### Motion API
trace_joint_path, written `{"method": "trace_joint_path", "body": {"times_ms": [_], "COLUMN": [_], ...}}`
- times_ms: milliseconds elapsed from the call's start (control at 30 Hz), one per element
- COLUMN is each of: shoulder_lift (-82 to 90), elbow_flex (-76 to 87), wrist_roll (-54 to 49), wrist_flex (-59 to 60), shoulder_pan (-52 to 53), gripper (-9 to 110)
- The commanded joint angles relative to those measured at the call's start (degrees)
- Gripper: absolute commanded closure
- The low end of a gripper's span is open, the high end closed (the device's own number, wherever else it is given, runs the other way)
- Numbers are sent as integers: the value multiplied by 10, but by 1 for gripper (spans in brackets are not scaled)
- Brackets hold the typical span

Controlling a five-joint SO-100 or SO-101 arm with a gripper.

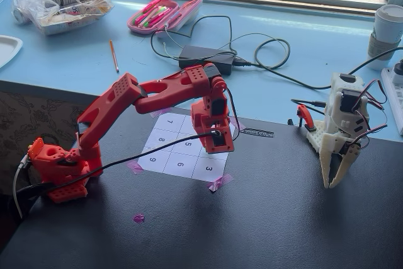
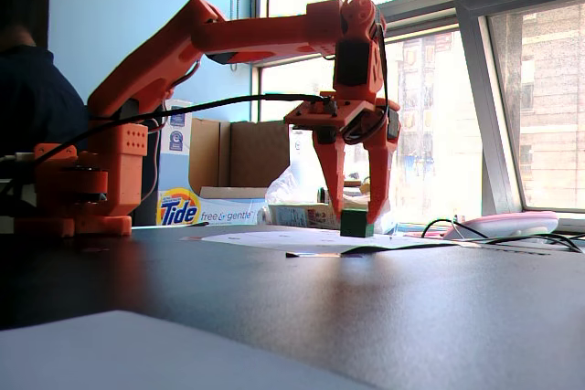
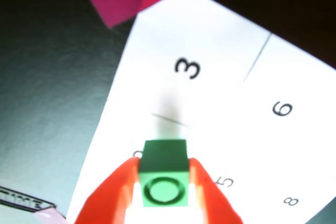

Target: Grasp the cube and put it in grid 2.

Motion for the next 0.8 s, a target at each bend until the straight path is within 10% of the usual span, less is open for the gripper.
{"method": "trace_joint_path", "body": {"times_ms": [0, 267, 767], "shoulder_lift": [-6, -33, 48], "elbow_flex": [-25, -27, -59], "wrist_roll": [2, -2, -25], "wrist_flex": [-10, -25, 84], "shoulder_pan": [5, 3, -5], "gripper": [101, 100, 58]}}
